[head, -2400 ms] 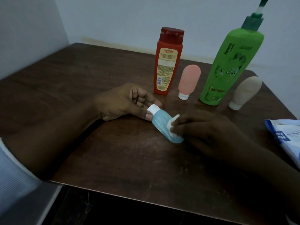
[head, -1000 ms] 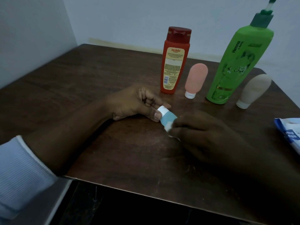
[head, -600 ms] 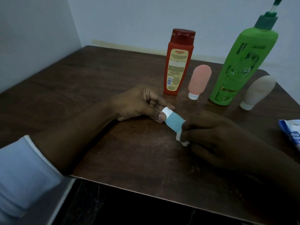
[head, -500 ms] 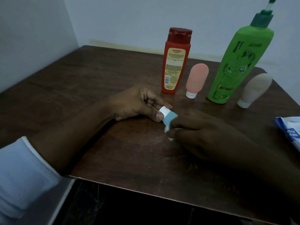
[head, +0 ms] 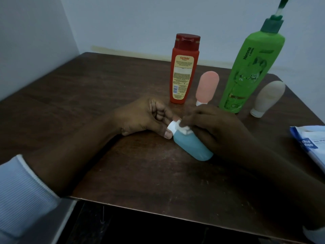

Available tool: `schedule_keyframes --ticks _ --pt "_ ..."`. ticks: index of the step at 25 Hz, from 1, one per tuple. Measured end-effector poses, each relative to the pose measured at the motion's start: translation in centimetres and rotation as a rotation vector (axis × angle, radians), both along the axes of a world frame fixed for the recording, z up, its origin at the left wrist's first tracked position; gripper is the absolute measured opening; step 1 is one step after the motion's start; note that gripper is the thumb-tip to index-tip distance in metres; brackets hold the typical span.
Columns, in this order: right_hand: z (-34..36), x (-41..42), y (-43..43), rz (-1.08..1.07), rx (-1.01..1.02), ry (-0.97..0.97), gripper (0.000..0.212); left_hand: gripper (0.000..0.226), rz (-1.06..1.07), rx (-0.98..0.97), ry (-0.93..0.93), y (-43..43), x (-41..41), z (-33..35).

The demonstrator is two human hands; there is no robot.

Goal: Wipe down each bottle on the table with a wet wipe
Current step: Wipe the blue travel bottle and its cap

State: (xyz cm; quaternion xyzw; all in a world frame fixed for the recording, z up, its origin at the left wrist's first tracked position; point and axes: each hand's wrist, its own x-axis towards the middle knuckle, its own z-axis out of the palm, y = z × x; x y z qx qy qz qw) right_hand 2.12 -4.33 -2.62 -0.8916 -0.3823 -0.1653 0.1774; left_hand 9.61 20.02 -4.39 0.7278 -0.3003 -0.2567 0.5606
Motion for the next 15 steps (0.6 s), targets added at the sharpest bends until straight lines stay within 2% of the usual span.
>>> schedule_keyframes --ticks 5,10,15 --pt "0.9 -0.6 -3.2 -0.025 0.073 0.197 0.018 0.041 0.016 0.004 0.015 -0.2 0.0 -0.1" --pt "0.0 0.7 0.0 -0.022 0.033 0.042 0.026 0.038 0.005 -0.019 0.024 -0.3 0.0 0.0" --pt "1.6 -0.4 -4.3 0.012 0.044 0.317 0.013 0.039 0.014 -0.006 0.019 -0.4 -0.1 0.1"
